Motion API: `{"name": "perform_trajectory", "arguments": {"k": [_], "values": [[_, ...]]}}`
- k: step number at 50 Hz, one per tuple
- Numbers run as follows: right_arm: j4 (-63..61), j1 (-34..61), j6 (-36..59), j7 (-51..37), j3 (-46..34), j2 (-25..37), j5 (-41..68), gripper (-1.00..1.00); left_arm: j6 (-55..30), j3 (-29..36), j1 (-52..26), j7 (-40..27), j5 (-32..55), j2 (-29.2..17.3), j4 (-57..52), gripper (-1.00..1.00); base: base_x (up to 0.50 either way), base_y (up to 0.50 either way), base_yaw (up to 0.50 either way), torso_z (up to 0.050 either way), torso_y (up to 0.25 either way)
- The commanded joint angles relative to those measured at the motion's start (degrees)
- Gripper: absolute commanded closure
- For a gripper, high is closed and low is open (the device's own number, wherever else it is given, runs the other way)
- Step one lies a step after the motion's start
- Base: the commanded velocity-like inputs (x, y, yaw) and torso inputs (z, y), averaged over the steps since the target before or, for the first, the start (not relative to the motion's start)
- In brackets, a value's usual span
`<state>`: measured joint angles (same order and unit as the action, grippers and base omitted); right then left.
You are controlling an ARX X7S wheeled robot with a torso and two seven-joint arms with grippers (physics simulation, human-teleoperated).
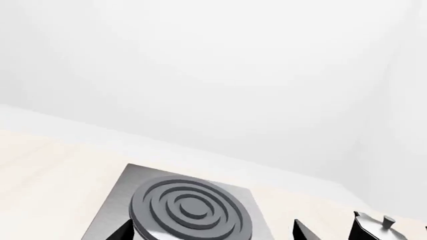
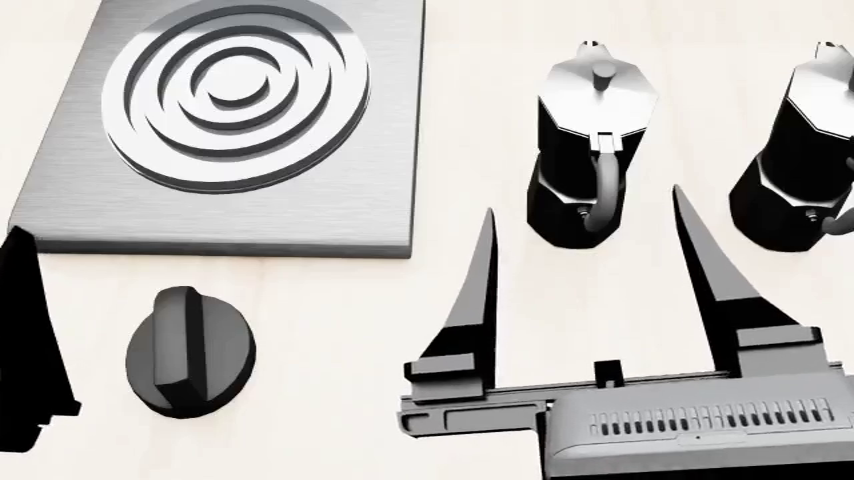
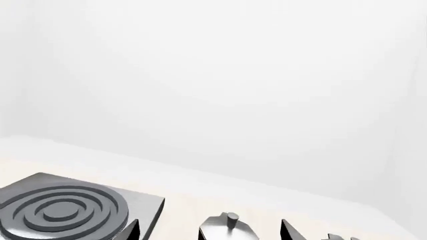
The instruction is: Turn off the stove.
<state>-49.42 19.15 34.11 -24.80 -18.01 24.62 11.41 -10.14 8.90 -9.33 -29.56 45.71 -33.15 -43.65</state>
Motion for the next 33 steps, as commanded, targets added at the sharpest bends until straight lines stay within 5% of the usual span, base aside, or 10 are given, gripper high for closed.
{"name": "perform_trajectory", "arguments": {"k": [1,33], "values": [[-2.04,1.40,2.22,-0.21,-0.10,0.27,0.35,-1.00,0.03,-0.73,-0.02,-0.58,1.34,-0.76,-1.89,-1.00,0.00,0.00,0.00,0.000,0.000],[-7.09,5.19,7.61,-0.89,0.08,1.07,1.78,-1.00,0.60,-2.54,-0.70,-1.75,4.77,-2.50,-5.27,-1.00,0.00,0.00,0.00,0.000,0.000]]}}
